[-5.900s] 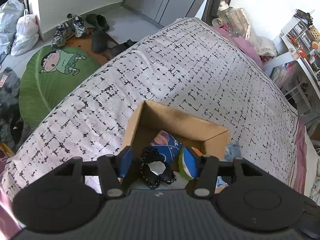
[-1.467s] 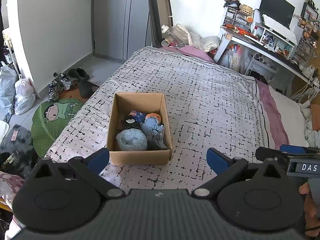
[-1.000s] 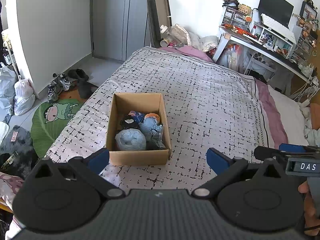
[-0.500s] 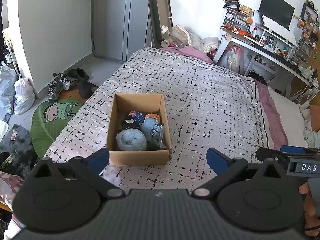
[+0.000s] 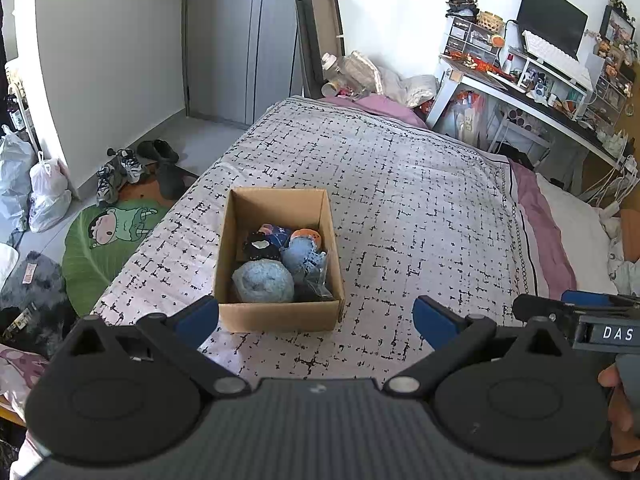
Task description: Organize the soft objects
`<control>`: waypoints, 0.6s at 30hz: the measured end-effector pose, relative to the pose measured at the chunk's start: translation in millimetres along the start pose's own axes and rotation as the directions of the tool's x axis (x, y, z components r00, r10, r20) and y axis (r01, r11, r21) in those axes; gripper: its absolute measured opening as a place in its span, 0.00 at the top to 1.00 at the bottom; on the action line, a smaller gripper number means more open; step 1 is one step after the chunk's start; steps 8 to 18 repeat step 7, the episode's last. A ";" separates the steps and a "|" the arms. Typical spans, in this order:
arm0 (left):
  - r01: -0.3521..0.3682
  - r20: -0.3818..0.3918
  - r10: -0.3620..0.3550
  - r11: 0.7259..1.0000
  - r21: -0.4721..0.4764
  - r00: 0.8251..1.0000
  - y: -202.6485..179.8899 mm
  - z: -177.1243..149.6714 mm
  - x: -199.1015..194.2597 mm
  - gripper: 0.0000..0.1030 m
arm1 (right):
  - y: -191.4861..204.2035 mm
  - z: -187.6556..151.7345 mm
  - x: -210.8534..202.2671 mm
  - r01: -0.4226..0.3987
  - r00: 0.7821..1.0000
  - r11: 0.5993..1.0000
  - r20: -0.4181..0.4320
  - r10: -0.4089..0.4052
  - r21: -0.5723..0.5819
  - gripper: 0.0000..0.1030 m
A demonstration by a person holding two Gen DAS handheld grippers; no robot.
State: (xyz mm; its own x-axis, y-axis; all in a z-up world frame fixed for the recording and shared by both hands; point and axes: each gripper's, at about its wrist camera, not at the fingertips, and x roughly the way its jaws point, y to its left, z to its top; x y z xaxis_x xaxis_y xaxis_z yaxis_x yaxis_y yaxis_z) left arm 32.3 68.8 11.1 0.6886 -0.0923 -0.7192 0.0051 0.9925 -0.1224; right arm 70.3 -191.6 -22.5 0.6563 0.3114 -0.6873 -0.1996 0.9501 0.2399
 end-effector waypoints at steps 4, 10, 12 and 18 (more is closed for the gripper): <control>0.000 0.001 0.000 1.000 0.002 1.000 0.1 0.7 0.0 0.01 | 0.1 -0.5 0.6 0.002 1.000 1.000 -0.002 -0.002 0.003 0.00; 0.005 0.006 -0.005 1.000 0.007 1.000 -0.1 1.9 0.6 0.01 | -0.1 -0.9 1.6 0.007 1.000 1.000 -0.005 -0.007 0.003 0.00; 0.005 0.006 -0.005 1.000 0.007 1.000 -0.1 1.9 0.6 0.01 | -0.1 -0.9 1.6 0.007 1.000 1.000 -0.005 -0.007 0.003 0.00; 0.005 0.006 -0.005 1.000 0.007 1.000 -0.1 1.9 0.6 0.01 | -0.1 -0.9 1.6 0.007 1.000 1.000 -0.005 -0.007 0.003 0.00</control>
